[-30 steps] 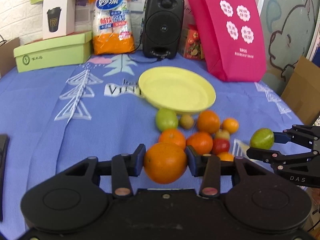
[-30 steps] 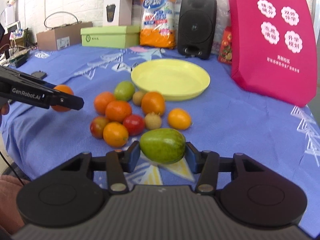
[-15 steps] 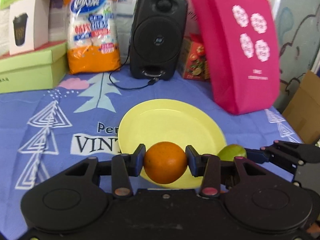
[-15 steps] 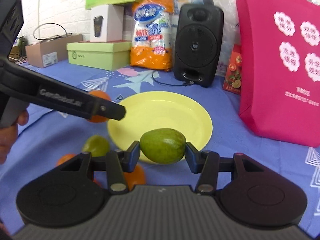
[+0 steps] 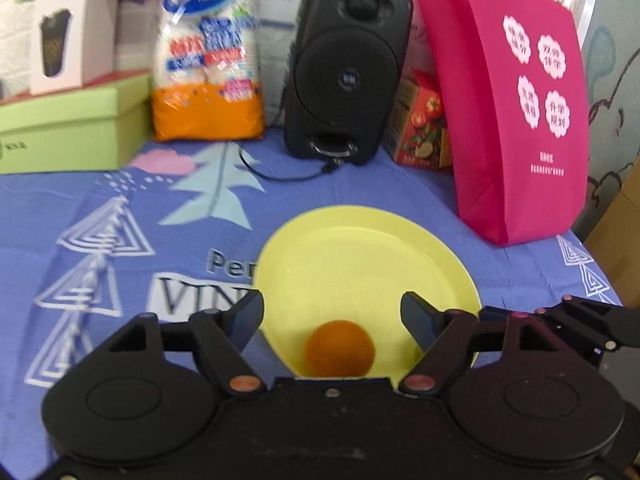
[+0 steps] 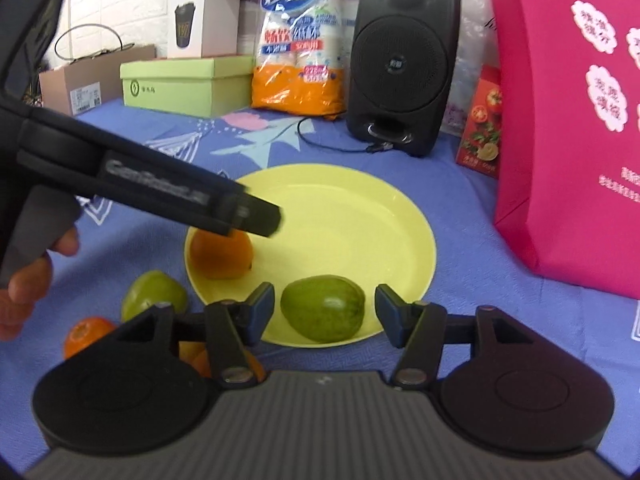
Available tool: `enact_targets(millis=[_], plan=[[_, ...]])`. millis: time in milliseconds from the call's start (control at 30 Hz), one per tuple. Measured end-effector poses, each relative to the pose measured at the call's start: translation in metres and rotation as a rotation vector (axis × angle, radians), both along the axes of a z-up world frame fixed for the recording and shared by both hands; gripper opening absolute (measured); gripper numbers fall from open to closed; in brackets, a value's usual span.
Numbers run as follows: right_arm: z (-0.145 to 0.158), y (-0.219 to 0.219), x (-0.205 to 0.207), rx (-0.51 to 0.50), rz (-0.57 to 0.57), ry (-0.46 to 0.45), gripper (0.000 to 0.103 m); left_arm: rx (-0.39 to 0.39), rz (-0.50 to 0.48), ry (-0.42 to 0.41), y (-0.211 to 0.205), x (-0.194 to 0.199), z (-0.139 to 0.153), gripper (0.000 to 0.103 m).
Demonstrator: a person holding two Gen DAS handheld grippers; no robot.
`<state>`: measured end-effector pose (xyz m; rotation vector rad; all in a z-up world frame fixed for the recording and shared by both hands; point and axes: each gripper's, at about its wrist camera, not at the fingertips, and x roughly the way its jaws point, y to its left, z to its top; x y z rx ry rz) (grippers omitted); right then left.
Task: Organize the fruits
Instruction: 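Open both tools and pull them back toward the fruit pile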
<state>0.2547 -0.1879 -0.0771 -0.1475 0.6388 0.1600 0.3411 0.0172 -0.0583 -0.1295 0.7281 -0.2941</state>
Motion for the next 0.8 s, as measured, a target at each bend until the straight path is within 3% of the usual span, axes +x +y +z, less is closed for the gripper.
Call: enact_targets(millis=[200,333,667,800], plan=[[0.017,-0.010,-0.034,0.021,-0.016,-0.045,0.063,0.015,0.042,-0.043,0.024,-0.042,0.019,0.079],[0.020,-0.016,-0.059,0.017,-0.030,-0.050,0.063,0.074,0.076,-0.058,0.036,-0.076,0.020,0.079],[0.012,-0.017,-0.127,0.022,-0.011,-0.034,0.063,0.133,0.051,-0.016,0.047,-0.141,-0.002,0.079],[-0.004,-0.013,-0.142,0.004,0.001,0.006,0.063,0.195,0.009,-0.015,0.036,-0.157,-0.014,0.079]])
